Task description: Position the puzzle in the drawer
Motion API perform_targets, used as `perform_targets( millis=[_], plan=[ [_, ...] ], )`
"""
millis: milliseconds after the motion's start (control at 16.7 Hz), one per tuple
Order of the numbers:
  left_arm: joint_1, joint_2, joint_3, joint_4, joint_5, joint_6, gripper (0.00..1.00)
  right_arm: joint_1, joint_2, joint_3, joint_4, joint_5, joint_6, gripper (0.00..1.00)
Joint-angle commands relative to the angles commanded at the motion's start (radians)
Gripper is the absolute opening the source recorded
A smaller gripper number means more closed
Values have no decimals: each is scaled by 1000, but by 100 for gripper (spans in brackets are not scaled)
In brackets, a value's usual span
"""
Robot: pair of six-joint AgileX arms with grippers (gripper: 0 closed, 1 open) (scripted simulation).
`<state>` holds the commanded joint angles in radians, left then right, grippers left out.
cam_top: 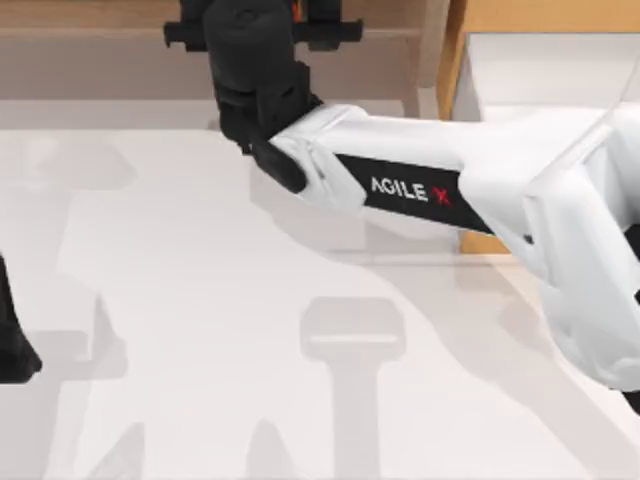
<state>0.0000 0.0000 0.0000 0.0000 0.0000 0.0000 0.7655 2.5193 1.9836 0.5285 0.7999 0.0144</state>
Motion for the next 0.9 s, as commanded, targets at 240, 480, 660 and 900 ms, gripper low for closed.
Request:
perform_targets(
  millis=[240,480,660,900],
  plan=[
    [0,0,0,0,0,0,100,-5,2,2,0,-1,2,0],
    [0,0,0,0,0,0,100,15,-39,1,-42,-43,12,0],
    [0,0,0,0,0,0,100,38,-120,5,-155,-137,42,0],
    [0,0,0,0,0,0,100,37,-228,27,-408,-304,104,0]
  ],
)
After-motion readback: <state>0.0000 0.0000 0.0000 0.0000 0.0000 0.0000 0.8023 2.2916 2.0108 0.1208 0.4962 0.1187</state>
